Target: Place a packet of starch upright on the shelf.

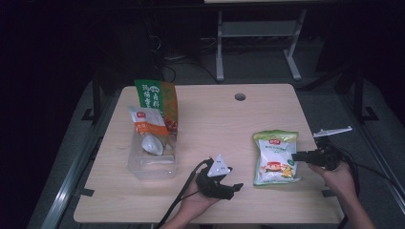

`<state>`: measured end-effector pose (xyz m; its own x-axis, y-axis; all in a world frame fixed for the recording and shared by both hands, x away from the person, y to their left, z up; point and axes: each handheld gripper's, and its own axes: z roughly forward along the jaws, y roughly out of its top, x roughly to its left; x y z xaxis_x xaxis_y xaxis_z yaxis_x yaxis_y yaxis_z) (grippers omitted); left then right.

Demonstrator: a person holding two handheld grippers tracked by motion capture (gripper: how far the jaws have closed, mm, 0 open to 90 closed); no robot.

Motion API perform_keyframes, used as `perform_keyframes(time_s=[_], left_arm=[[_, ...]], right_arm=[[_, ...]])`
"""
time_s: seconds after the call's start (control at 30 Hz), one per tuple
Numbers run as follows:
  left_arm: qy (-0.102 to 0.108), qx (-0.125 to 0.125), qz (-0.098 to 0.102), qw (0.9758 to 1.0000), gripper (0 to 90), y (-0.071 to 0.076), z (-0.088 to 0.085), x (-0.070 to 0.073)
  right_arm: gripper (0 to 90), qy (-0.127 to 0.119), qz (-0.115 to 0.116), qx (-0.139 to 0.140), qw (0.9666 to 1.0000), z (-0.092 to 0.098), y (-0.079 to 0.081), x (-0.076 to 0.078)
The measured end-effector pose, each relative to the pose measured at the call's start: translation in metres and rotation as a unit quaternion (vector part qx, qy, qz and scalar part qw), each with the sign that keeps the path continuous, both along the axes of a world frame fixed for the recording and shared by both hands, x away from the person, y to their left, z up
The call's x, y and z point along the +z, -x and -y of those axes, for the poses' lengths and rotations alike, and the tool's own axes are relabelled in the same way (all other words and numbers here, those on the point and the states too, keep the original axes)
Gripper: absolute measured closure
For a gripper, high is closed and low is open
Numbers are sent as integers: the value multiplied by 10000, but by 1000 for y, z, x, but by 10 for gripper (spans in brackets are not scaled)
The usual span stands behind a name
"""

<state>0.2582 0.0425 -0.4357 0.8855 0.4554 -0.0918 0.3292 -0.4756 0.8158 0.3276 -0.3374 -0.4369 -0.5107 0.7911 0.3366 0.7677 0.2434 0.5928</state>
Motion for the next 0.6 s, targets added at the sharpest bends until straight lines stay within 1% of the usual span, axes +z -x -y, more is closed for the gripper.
perform_keyframes(time_s=[0.07, 0.1, 0.2, 0.37, 0.5, 0.53, 0.57, 0.6], left_arm=[[-39, -2, 10, 10000, 359, -1, 0, 1], [-53, -8, 15, 10000, 359, -2, 0, 1], [-10, 21, -16, 10000, 362, -4, 0, 2], [-1, 30, -76, 10000, 371, -8, 4, 0], [-21, 43, -104, 9999, 382, -9, 6, -2], [-15, 53, -127, 9999, 384, -10, 7, -3], [34, 80, -161, 9998, 384, -11, 8, -4], [-24, 65, -168, 9998, 385, -12, 8, -4]], right_arm=[[763, -86, -17, 34, 10000, -1, 3, -1], [774, -84, 6, 61, 9999, -2, 4, -1], [786, -51, -33, 147, 9999, -6, 6, 0], [801, -74, -55, 358, 9993, -18, 9, -1], [805, -114, -77, 453, 9989, -29, 12, -1], [805, -116, -84, 454, 9989, -31, 12, -1], [805, -130, -91, 492, 9987, -34, 14, -1], [804, -128, -118, 526, 9985, -36, 15, -1]])
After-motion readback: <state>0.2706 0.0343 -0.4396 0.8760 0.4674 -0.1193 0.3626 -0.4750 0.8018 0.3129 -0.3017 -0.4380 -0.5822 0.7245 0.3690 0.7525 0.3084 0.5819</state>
